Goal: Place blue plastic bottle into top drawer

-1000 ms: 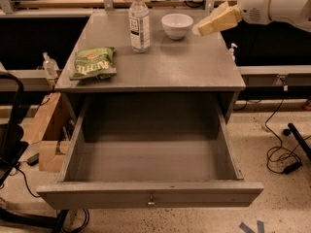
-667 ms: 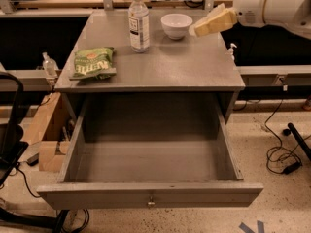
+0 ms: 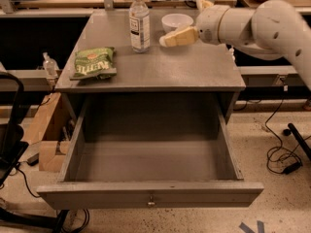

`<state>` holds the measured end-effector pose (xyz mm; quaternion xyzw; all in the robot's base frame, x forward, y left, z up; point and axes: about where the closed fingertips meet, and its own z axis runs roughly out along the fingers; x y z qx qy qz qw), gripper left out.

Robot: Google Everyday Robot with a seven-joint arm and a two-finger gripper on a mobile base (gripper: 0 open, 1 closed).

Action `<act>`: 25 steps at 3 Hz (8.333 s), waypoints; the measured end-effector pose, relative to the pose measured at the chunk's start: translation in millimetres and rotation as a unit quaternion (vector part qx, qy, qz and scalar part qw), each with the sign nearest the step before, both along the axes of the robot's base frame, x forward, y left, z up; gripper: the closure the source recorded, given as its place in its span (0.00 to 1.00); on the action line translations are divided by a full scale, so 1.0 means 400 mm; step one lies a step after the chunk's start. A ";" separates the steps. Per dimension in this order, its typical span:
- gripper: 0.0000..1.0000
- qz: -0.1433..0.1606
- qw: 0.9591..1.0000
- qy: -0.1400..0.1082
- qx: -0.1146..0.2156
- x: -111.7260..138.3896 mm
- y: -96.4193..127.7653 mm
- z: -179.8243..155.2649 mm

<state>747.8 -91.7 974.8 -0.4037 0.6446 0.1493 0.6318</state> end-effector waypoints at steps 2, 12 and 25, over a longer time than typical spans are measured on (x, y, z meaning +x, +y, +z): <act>0.00 0.025 0.996 0.049 0.064 0.134 0.118 -0.116; 1.00 0.083 0.987 0.045 0.128 0.302 0.314 -0.065; 1.00 0.268 0.953 0.115 0.080 -0.403 0.409 -0.535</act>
Offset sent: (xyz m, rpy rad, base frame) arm 0.0819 0.0697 -0.0641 0.2016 0.1447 0.0811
